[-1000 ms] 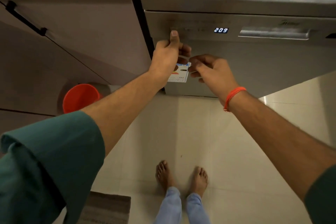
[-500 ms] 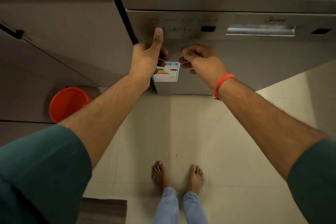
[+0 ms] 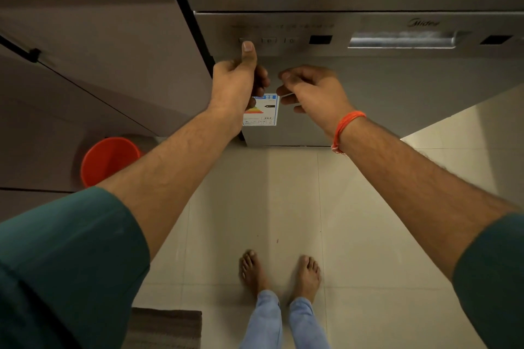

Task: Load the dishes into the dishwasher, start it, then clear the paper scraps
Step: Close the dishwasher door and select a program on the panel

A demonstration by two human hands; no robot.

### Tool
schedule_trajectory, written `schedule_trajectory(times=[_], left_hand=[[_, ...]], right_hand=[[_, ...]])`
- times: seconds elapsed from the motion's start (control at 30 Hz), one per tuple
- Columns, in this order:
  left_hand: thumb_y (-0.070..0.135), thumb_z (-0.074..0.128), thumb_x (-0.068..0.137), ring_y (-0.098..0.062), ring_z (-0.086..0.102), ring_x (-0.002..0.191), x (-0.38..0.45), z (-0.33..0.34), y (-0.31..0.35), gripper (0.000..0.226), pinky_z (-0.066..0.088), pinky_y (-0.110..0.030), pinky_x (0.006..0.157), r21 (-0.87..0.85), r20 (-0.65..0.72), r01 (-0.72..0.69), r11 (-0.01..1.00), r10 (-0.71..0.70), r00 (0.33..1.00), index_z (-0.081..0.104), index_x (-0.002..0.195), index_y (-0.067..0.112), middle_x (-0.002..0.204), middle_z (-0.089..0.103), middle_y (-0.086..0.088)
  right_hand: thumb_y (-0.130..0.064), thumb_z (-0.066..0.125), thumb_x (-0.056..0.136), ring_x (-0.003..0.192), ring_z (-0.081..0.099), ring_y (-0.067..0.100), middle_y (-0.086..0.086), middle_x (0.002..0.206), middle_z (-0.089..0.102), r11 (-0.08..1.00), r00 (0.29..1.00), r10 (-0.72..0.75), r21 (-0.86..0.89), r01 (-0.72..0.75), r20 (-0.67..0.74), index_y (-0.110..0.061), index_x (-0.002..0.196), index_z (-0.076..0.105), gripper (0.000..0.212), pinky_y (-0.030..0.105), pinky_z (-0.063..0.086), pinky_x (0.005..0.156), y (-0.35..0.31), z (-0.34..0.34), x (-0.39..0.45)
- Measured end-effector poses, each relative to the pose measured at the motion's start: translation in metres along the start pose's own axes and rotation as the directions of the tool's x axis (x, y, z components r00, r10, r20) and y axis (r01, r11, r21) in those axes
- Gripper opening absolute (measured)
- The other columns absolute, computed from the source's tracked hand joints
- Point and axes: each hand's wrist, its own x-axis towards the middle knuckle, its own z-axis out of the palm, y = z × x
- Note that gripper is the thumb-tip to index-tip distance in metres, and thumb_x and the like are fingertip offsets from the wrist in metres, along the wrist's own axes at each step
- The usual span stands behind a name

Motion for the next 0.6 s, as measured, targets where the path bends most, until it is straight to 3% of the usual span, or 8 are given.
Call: schedule_trajectory(times=[0.07, 0.2, 0.37, 0.6], left_hand=[[0.044, 0.05, 0.104, -0.008, 0.05, 0.053, -0.001, 0.002, 0.004, 0.037, 0.039, -0.024, 0.054, -0.087, 0.0, 0.014, 0.996, -0.014, 1.0, 0.053, 0.077, 0.017, 0.062, 0.062, 0.004], [0.048, 0.051, 0.102, -0.006, 0.048, 0.048, -0.003, 0.003, 0.003, 0.042, 0.038, -0.021, 0.049, -0.093, 0.003, 0.051, 0.994, -0.051, 0.999, 0.056, 0.075, 0.018, 0.058, 0.059, 0.006], [0.059, 0.046, 0.1, -0.006, 0.049, 0.049, -0.005, -0.002, -0.003, 0.051, 0.039, -0.021, 0.049, -0.006, 0.012, 0.025, 1.0, -0.025, 1.0, 0.056, 0.072, 0.018, 0.06, 0.059, 0.005], [0.056, 0.043, 0.102, -0.006, 0.052, 0.053, -0.021, 0.001, -0.023, 0.051, 0.04, -0.016, 0.047, 0.072, 0.047, 0.011, 0.997, -0.015, 0.999, 0.054, 0.07, 0.018, 0.061, 0.061, 0.005]], right_hand=[[-0.028, 0.055, 0.1, 0.078, 0.07, 0.003, -0.001, 0.097, 0.075, 1.0, 1.0, -0.004, -0.008, 0.004, 0.004, -0.02, 0.109, 0.067, 0.017, 0.008, 0.046, 0.056, 0.001, -0.001, 0.002], [-0.028, 0.057, 0.1, 0.076, 0.071, 0.003, -0.001, 0.098, 0.075, 1.0, 1.0, 0.008, 0.0, -0.008, -0.014, -0.017, 0.112, 0.067, 0.02, 0.008, 0.046, 0.055, 0.001, -0.005, 0.003], [-0.025, 0.056, 0.1, 0.083, 0.072, 0.008, -0.001, 0.097, 0.074, 1.0, 0.999, 0.01, 0.015, -0.01, -0.032, -0.018, 0.108, 0.067, 0.015, 0.007, 0.046, 0.055, -0.005, -0.011, -0.001], [-0.029, 0.054, 0.101, 0.078, 0.071, 0.004, -0.003, 0.094, 0.074, 0.999, 0.999, 0.044, 0.001, -0.044, -0.017, -0.016, 0.113, 0.067, 0.021, 0.015, 0.047, 0.062, 0.0, -0.014, -0.006]])
